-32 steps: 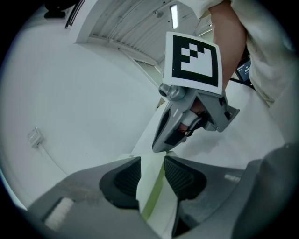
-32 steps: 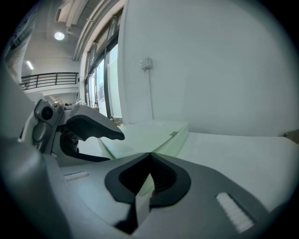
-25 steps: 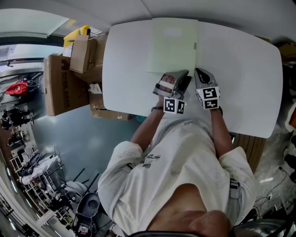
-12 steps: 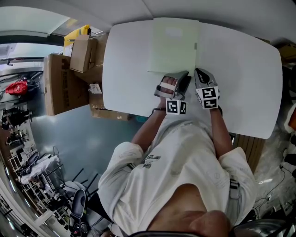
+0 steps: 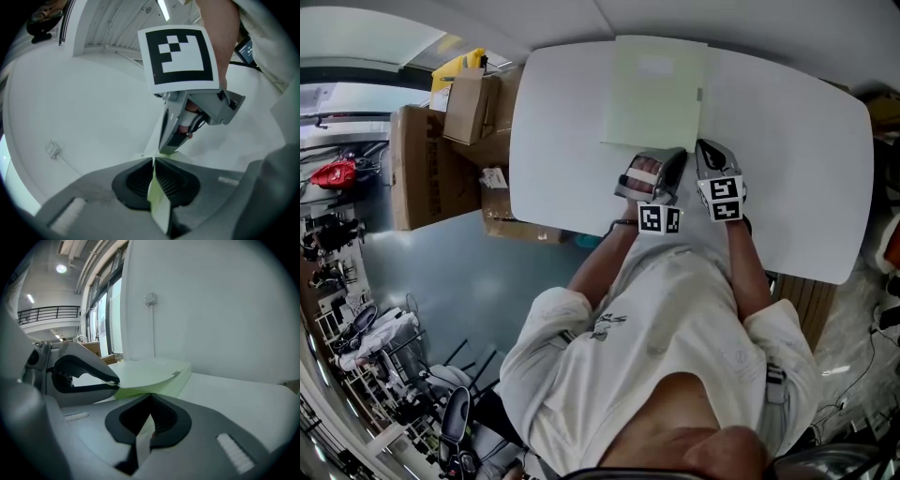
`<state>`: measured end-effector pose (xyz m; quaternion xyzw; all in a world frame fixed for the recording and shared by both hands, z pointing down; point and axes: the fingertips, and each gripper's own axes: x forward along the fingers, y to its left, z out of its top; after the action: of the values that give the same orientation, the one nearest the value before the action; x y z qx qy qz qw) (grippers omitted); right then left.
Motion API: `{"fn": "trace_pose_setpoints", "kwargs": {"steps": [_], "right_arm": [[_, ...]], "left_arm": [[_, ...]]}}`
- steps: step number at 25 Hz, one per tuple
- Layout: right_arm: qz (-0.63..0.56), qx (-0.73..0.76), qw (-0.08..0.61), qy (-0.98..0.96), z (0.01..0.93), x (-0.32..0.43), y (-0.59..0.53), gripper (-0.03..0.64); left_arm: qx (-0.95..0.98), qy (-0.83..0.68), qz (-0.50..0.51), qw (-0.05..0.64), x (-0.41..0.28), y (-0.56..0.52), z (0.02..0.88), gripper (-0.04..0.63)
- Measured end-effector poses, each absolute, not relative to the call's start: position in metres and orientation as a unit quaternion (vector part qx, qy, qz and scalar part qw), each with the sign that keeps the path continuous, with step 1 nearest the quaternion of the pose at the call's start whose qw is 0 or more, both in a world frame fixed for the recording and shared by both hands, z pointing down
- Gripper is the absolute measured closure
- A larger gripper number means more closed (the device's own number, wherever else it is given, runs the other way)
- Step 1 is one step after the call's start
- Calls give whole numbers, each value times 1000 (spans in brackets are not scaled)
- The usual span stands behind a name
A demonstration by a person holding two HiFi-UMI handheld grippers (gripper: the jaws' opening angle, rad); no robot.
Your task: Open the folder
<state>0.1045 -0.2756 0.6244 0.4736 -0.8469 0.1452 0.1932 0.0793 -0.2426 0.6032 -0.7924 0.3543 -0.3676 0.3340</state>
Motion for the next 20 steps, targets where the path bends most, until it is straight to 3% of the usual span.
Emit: {"fn": "trace_pose_setpoints", "kwargs": {"steps": [20], "right_arm": [[142,466,220,-845,615,105,-273,617]], "left_arm": [[-788,448,-305,291,58,-257,542,591]]}}
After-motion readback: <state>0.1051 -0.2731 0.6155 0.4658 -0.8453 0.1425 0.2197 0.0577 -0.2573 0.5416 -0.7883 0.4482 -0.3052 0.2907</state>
